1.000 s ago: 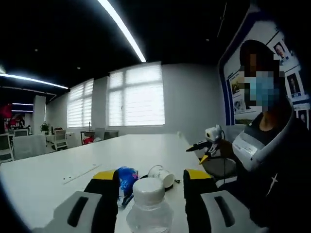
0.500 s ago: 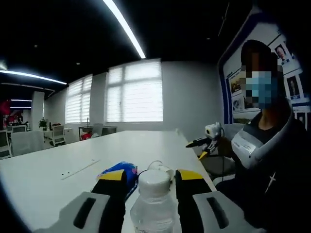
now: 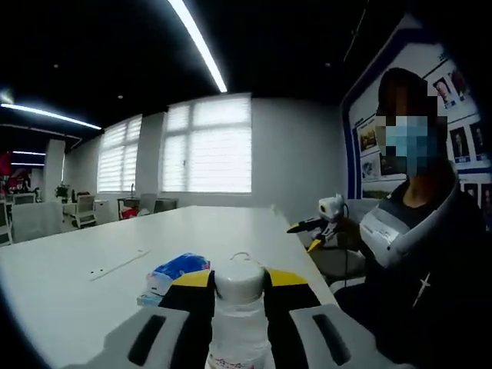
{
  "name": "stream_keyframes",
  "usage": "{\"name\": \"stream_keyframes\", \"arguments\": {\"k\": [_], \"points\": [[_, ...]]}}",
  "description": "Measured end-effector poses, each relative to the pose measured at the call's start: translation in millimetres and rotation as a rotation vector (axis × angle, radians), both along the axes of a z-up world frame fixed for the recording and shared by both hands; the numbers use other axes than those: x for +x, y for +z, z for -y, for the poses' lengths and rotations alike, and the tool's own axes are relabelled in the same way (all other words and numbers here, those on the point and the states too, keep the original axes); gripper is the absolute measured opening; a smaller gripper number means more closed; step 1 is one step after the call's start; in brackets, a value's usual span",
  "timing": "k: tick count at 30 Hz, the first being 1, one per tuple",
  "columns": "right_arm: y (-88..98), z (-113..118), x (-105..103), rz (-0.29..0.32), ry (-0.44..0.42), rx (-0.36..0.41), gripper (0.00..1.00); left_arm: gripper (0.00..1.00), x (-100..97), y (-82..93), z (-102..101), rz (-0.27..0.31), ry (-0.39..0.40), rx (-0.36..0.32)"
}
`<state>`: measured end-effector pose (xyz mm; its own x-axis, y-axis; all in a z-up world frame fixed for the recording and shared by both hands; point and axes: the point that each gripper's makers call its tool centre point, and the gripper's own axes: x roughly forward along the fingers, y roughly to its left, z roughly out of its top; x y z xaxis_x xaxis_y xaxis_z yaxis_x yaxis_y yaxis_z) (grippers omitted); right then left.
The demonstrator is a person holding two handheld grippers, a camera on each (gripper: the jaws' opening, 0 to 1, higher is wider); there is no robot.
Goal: Arrange the tabletop items into an orderly group along one side of the table until the central work area is clear of visible clutter.
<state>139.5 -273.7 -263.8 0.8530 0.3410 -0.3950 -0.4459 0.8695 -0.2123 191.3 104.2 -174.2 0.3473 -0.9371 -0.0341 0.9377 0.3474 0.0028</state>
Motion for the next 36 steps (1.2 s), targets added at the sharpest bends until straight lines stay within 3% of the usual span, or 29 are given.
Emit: {"name": "stream_keyframes", "arguments": {"k": [6,10,14,19,24,28,36], "points": [[-2.3,0,0,-0.004,-0.002,-0.001,0.80,0.22,-0.3,-0.2,2,-0.002,0.025,-0.026],[-3.9,0,0,-0.006,-0.001,-0.001,0.80,0.22,3.1,-0.2,1,-0.040,0.053,-0.043],[-5.1,1,1,-0.006,-0.001,-0.003,0.80,0.22,3.1,0.5,2,-0.026,0.085,-0.028],[-7.8,-1,3,-0.010,0.007,-0.001,0.79,0.22,4.4,-0.3,1,-0.030,0.159,-0.021],[-10.3,-2,4,-0.016,0.012,-0.009,0.79,0.22,6.8,1.0,-3,0.008,0.283,-0.041],[-8.7,-1,5,-0.009,0.014,0.001,0.79,0.22,9.4,1.8,-5,0.030,0.374,-0.014],[-10.5,-1,6,-0.013,0.019,0.018,0.79,0.22,7.9,2.8,-7,0.042,0.456,-0.026]]}}
